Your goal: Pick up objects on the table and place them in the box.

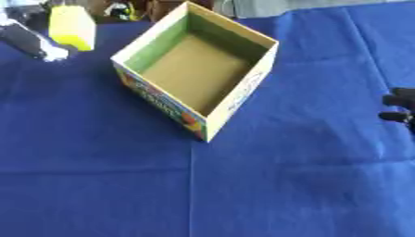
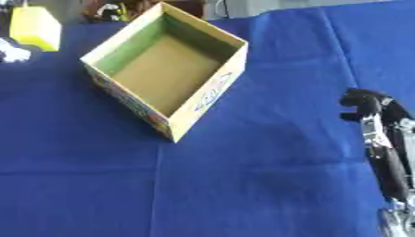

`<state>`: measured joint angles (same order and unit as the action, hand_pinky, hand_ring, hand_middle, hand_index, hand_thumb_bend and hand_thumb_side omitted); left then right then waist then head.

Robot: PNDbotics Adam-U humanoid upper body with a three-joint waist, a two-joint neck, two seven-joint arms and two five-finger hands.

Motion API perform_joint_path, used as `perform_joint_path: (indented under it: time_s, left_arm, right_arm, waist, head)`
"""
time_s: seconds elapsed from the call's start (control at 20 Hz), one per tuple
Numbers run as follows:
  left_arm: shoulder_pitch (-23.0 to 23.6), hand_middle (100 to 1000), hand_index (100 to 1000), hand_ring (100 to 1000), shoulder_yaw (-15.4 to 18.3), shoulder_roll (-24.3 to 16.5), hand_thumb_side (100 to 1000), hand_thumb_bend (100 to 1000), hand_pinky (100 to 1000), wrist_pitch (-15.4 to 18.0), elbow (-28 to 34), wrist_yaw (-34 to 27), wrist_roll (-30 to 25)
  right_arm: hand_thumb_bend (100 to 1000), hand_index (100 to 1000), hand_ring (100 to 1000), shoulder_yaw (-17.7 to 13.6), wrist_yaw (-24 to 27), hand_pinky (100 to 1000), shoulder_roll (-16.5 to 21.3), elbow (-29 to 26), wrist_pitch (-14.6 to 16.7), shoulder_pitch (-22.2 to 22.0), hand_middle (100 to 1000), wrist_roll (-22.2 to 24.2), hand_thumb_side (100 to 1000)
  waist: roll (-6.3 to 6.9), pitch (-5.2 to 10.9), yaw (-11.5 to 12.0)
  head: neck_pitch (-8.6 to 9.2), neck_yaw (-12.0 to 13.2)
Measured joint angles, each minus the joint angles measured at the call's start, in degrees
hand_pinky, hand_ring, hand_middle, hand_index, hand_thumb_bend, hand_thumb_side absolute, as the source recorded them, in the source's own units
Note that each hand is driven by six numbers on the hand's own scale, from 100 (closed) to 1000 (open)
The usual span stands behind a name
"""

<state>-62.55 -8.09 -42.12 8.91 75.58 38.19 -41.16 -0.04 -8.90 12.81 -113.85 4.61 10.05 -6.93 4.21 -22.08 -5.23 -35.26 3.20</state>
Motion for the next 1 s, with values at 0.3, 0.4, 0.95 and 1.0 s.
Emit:
perform_joint_path:
  time_s: [0.3, 0.4, 0.95, 1.0]
  left_arm:
    - [-4.84, 432, 579, 361, -2.67, 6.19, 275, 100, 100, 0.52, -0.71, 2.05, 0.91]
    - [-5.57, 431, 578, 360, -3.35, 7.87, 277, 100, 100, 0.57, -1.85, 3.23, 1.32]
    - [-6.99, 429, 578, 362, -4.46, 13.48, 284, 100, 100, 1.51, -10.8, 9.91, 4.58]
    - [-7.09, 430, 579, 363, -4.53, 13.89, 286, 100, 100, 1.67, -11.5, 10.49, 4.78]
  right_arm:
    - [100, 759, 791, 0.04, 0.87, 684, 0.42, 0.0, 1.02, 0.14, 618, -0.08, 803]
    - [100, 759, 790, 0.05, 1.26, 684, 0.72, 0.0, 1.59, 0.63, 618, -0.05, 802]
    - [100, 759, 790, 0.25, 2.12, 684, 1.27, 0.01, 3.25, 2.18, 618, 0.15, 802]
    - [100, 759, 791, 0.29, 2.12, 685, 1.27, 0.01, 3.28, 2.35, 618, 0.18, 802]
  waist:
    - [0.03, 0.6, -0.81]
    - [0.1, 0.63, -1.24]
    - [1.12, -1.06, -3.9]
    - [1.19, -1.26, -4.11]
  head:
    - [-1.18, 0.4]
    - [-1.36, 0.76]
    - [0.37, 2.19]
    - [0.59, 2.23]
